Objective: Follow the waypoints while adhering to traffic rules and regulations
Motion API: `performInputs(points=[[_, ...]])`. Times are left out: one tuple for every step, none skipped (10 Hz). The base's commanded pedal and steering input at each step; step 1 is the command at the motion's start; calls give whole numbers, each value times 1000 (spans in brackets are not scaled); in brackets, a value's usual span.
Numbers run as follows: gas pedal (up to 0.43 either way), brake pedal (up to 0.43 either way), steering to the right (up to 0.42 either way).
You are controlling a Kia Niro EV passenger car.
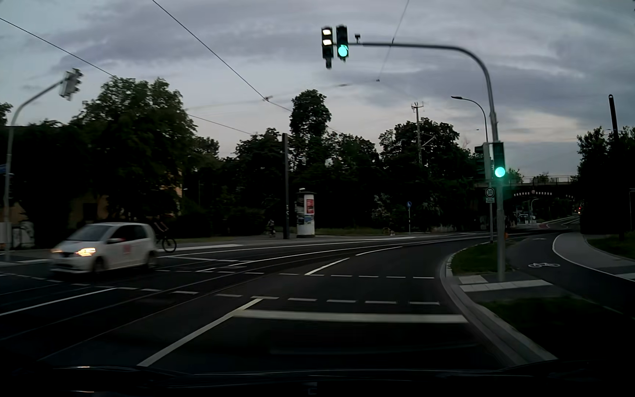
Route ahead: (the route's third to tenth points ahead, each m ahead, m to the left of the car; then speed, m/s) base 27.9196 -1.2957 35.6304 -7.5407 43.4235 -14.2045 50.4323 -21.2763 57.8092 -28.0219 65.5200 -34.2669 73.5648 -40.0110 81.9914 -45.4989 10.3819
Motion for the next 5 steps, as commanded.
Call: performInputs(points=[[67, 0, 60], [67, 0, 61], [67, 0, 62], [67, 0, 64], [67, 0, 65]])
